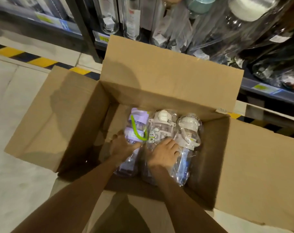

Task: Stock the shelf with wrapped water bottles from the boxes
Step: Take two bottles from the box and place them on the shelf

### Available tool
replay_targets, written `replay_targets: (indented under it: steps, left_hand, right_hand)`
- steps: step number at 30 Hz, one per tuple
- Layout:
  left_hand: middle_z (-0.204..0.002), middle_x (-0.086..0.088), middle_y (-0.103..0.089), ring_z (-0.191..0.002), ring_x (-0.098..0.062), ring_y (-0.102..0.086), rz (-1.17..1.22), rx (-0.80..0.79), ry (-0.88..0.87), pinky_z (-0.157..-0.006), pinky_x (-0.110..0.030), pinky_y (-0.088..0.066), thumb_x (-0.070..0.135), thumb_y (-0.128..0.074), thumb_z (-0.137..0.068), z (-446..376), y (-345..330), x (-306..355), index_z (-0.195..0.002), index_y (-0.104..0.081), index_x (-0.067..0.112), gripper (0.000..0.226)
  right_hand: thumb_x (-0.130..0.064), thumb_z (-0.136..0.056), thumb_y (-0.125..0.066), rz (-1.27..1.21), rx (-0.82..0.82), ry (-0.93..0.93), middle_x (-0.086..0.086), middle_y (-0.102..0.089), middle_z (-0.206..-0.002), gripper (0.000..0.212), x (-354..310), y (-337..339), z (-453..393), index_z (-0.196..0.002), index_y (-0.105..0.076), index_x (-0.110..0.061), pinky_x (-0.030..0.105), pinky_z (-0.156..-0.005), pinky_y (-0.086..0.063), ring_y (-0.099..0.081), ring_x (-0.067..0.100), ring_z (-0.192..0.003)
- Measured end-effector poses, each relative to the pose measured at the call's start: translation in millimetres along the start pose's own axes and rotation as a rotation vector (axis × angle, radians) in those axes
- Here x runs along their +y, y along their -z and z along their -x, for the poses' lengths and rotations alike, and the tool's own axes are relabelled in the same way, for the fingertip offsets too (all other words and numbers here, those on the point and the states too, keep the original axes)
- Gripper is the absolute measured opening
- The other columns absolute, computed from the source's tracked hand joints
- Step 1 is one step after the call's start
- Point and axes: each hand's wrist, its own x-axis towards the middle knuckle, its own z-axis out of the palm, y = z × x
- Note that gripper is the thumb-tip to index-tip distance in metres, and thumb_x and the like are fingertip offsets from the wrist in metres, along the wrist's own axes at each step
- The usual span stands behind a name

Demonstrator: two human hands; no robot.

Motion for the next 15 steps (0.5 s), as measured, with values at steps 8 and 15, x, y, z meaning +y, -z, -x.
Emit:
replay_targets:
  steps: [8, 15]
  left_hand:
    - [-0.108, 0.001, -0.063, -0.103, -0.021, -0.060, 0.064, -0.012, 0.113, -0.079, -0.025, -0.045, 0.050, -0.077, -0.068, 2.6, 23.8, -7.5, -0.109, -0.063, 0.009, 0.059]
    - [-0.111, -0.001, -0.061, -0.102, -0.017, -0.059, 0.194, -0.035, 0.155, -0.081, -0.024, -0.046, 0.037, -0.084, -0.061, -0.8, 22.8, 2.2, -0.115, -0.063, 0.012, 0.063]
  right_hand:
    - [-0.034, -0.074, -0.079, -0.260, -0.160, -0.112, 0.016, -0.038, -0.135, 0.110, -16.9, -20.8, 1.3, -0.146, -0.004, 0.001, 0.037, -0.096, -0.041, -0.043, 0.030, -0.121]
    - [-0.036, -0.068, -0.081, -0.562, -0.266, -0.164, 0.019, -0.049, -0.129, 0.092, -3.0, -2.0, -8.5, -0.131, -0.024, 0.001, 0.041, -0.097, -0.045, -0.051, 0.036, -0.117]
